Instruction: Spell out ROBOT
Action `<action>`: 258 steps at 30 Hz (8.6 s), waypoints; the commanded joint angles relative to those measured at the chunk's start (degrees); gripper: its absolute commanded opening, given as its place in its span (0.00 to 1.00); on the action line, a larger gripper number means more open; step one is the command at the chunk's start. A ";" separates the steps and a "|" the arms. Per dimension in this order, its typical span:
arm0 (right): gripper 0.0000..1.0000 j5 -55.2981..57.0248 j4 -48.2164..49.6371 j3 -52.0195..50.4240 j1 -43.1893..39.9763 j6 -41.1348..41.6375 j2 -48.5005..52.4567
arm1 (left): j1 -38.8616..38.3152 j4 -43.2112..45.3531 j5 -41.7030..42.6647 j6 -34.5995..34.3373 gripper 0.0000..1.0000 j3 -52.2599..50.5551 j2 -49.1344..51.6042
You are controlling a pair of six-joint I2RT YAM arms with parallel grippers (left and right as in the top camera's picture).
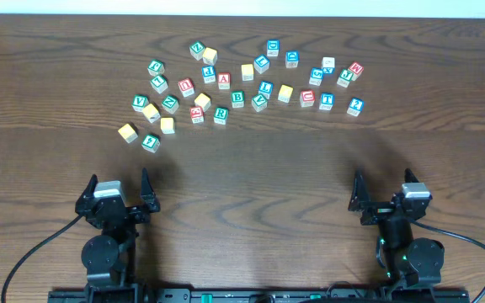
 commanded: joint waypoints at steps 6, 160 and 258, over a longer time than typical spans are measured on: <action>0.99 -1.92 0.55 -0.07 -0.15 -0.13 -0.24 | -0.28 -2.05 -0.52 0.35 0.97 -0.59 0.02; 0.90 -11.41 -57.16 97.09 -3.56 4.20 102.51 | -21.55 -35.39 7.78 -9.35 0.72 87.38 113.13; 0.93 -9.73 -57.09 97.02 -3.56 4.20 102.53 | -32.26 -39.43 -2.08 -22.47 0.30 82.18 115.78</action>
